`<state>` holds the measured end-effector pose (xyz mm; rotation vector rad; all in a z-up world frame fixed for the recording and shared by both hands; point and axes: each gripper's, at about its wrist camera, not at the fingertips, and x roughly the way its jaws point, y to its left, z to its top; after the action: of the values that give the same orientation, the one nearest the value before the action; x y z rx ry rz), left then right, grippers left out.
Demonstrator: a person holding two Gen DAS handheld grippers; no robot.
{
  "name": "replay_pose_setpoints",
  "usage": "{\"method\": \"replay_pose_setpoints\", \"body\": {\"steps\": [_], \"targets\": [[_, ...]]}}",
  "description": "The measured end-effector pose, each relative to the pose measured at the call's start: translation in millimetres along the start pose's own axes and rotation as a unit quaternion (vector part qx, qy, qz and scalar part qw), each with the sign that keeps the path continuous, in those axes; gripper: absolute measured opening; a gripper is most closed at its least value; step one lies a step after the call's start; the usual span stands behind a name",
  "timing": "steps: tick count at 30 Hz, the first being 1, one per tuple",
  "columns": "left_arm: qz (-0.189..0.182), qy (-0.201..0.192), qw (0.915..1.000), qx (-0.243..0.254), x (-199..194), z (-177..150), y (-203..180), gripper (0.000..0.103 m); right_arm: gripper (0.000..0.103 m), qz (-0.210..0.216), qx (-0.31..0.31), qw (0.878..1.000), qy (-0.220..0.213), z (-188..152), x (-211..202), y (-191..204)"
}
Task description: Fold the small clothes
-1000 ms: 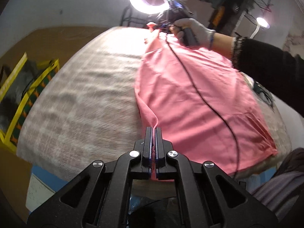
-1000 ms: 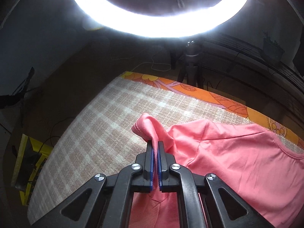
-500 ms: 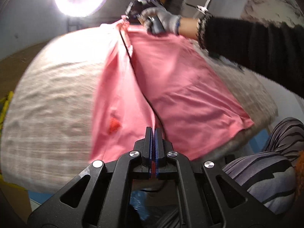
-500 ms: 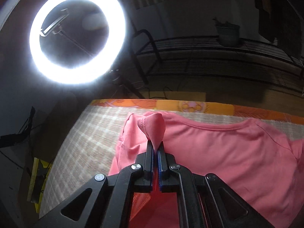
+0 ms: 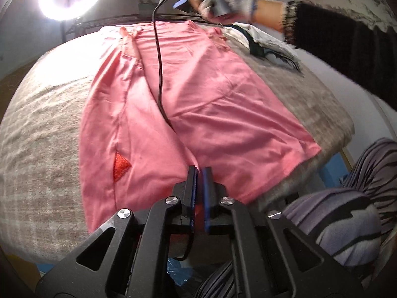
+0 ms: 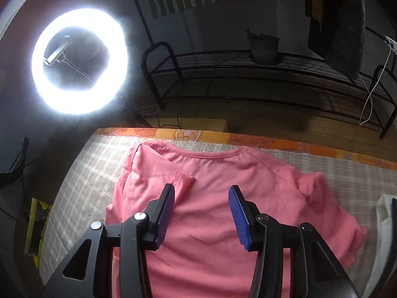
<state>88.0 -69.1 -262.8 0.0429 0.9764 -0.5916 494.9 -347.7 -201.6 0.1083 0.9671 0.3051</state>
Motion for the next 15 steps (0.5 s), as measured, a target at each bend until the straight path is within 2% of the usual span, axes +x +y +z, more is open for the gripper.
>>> {"method": "replay_pose_setpoints", "body": {"steps": [1, 2, 4, 9, 12, 15], "targets": [[-0.006, -0.001, 1.0000, 0.002, -0.3, -0.1, -3.3, 0.021, 0.049, 0.000, -0.005, 1.000, -0.004, -4.4, -16.8, -5.4], [-0.012, -0.002, 0.9999, 0.002, -2.5, -0.1, -6.6, 0.037, 0.049, -0.002, -0.011, 1.000, -0.009, -9.4, -34.8, -10.7], [-0.023, -0.011, 0.9997, 0.005, -11.1, -0.7, -13.8, 0.046, 0.049, -0.004, -0.012, 1.000, -0.019, -18.9, -70.5, -22.0], [-0.023, -0.048, 0.9985, 0.011, -47.3, -10.2, -20.1, 0.046, 0.051, 0.015, 0.028, 0.998, -0.055, -52.1, -162.2, -46.3], [-0.001, -0.065, 0.9979, -0.001, -65.8, -21.7, -11.5, 0.046, 0.051, 0.027, 0.028, 0.997, -0.064, -77.3, -201.4, -37.4], [0.030, -0.065, 0.9972, -0.022, -70.7, -33.9, 5.3, 0.046, 0.051, 0.046, 0.023, 0.997, -0.064, -108.0, -227.4, -18.6]]}}
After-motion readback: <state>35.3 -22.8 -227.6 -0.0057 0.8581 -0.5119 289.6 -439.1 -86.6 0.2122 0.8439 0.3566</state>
